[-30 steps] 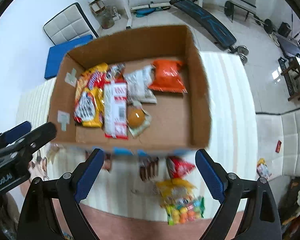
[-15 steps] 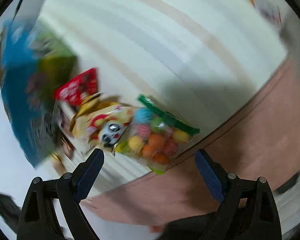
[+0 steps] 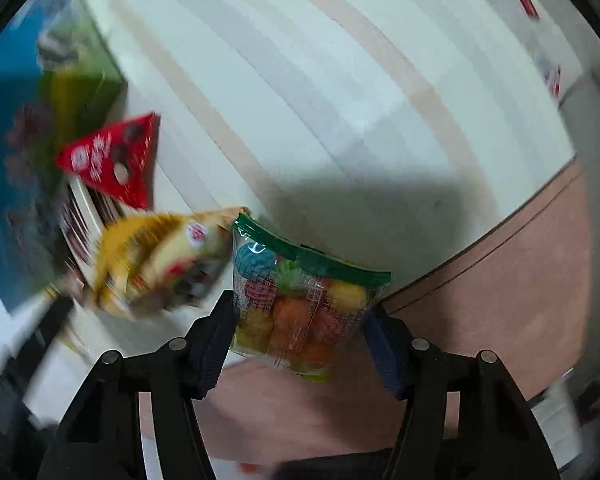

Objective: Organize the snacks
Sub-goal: 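Grasp the chocolate wafer bag with left tool while right tool grasps gumball bag, then carry wafer bag and gumball bag into the box and open both tools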

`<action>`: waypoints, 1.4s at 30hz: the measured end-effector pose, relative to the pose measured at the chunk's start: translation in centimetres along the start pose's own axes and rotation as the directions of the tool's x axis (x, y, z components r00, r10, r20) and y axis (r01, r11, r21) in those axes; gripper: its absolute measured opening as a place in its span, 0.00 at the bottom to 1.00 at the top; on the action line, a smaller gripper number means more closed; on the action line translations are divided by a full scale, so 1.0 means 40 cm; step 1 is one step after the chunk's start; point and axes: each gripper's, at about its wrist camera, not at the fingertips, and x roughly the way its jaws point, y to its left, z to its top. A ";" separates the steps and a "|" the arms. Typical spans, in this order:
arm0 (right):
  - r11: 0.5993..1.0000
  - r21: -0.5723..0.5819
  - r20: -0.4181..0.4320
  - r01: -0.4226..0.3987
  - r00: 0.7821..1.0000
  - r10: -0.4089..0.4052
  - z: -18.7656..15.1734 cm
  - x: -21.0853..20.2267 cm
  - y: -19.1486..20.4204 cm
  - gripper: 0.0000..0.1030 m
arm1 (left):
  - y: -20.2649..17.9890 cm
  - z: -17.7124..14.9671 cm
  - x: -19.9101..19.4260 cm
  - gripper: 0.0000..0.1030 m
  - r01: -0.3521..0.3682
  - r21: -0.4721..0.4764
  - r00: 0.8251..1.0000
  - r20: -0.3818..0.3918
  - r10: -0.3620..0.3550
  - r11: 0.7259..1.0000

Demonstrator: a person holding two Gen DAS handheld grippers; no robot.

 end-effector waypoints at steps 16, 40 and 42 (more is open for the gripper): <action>0.984 -0.117 0.002 0.131 0.991 -0.132 -0.069 0.017 0.060 0.55 | -0.105 0.063 0.089 0.50 0.053 0.033 0.997 -0.053 -0.051 0.998; 0.968 -0.221 -0.016 0.122 0.992 -0.128 -0.240 0.056 0.073 0.56 | 0.050 -0.154 0.165 0.48 0.125 -0.016 0.974 -0.191 -0.126 0.992; 0.971 -0.209 -0.017 0.116 0.992 -0.122 -0.216 0.046 0.062 0.56 | 0.054 -0.165 0.167 0.48 0.126 -0.023 0.973 -0.193 -0.128 0.992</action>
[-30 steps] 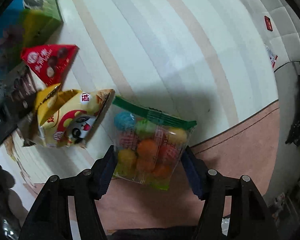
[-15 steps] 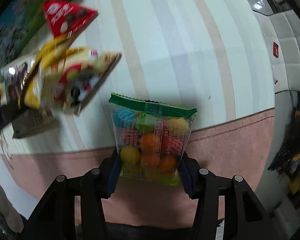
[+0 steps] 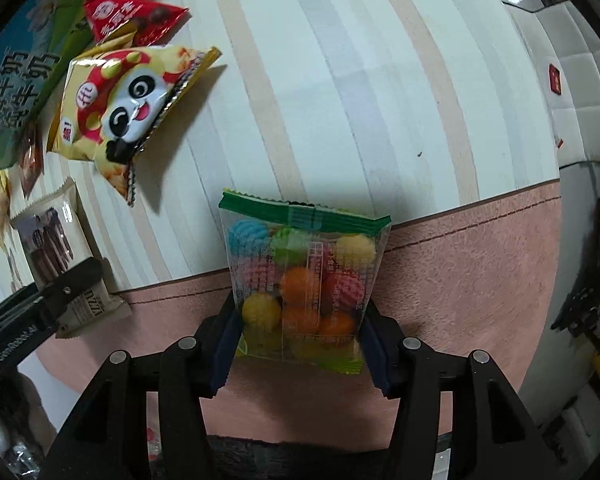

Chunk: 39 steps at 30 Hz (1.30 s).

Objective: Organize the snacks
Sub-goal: 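Carry wafer bag and gumball bag into the box and open both tools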

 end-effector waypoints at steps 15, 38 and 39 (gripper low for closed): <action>1.000 -0.001 0.109 0.023 0.994 -0.023 -0.025 -0.051 0.033 0.50 | -0.084 -0.101 -0.058 0.45 -0.060 0.018 0.996 0.069 0.059 0.998; 0.936 -0.322 0.420 -0.142 0.864 0.276 0.131 -0.674 0.260 0.50 | 0.071 0.095 -0.630 0.45 -0.032 -0.010 0.912 0.408 0.034 0.999; 0.935 -0.328 0.422 -0.133 0.865 0.271 0.150 -0.677 0.272 0.50 | 0.088 0.123 -0.632 0.45 -0.036 -0.021 0.913 0.405 0.042 0.999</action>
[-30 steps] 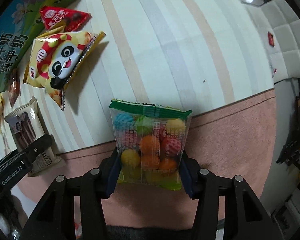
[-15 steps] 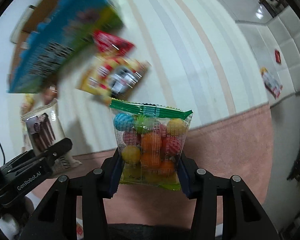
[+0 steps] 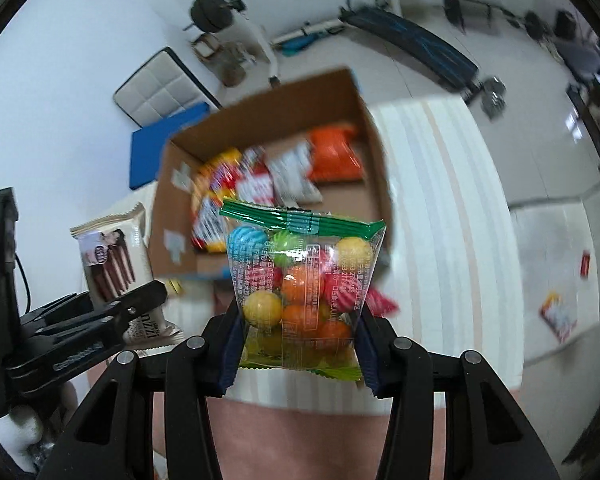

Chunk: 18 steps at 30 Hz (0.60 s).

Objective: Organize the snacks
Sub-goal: 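Carry wafer bag and gumball bag into the box and open both tools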

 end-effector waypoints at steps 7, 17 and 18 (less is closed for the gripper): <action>0.996 -0.043 -0.081 0.077 0.994 -0.080 0.119 0.134 -0.003 0.50 | 0.097 0.105 0.107 0.45 -0.060 -0.028 0.996 -0.075 0.057 0.998; 0.985 -0.072 -0.171 0.154 0.971 -0.165 0.175 0.364 -0.029 0.50 | 0.158 0.148 0.287 0.45 -0.105 -0.008 0.966 -0.240 0.100 0.994; 0.984 -0.080 -0.179 0.159 0.969 -0.171 0.174 0.368 -0.029 0.50 | 0.159 0.147 0.299 0.45 -0.105 -0.005 0.963 -0.251 0.100 0.994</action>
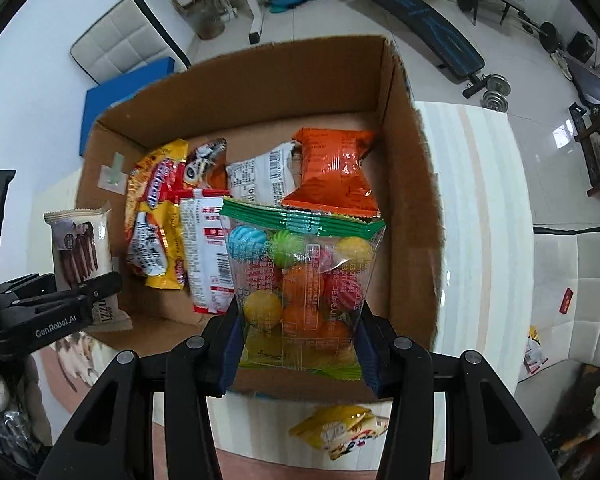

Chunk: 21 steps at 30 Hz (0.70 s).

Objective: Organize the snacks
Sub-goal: 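Carry wafer bag and gumball bag into the box and open both tools, then move both tools back over the snacks left on the table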

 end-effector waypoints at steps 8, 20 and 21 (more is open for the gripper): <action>1.000 0.005 -0.083 -0.014 0.996 0.014 0.009 0.081 -0.013 0.69 | 0.011 -0.003 0.053 0.46 0.008 -0.027 0.998 -0.057 -0.009 1.000; 1.000 -0.025 -0.069 -0.010 0.998 0.008 0.006 0.049 0.012 0.90 | 0.052 -0.003 -0.011 0.76 0.079 -0.086 0.997 0.029 -0.077 0.993; 1.000 -0.030 -0.061 -0.004 0.998 0.002 0.003 0.041 0.015 0.90 | 0.053 -0.005 -0.020 0.82 0.076 -0.086 0.996 0.041 -0.073 0.993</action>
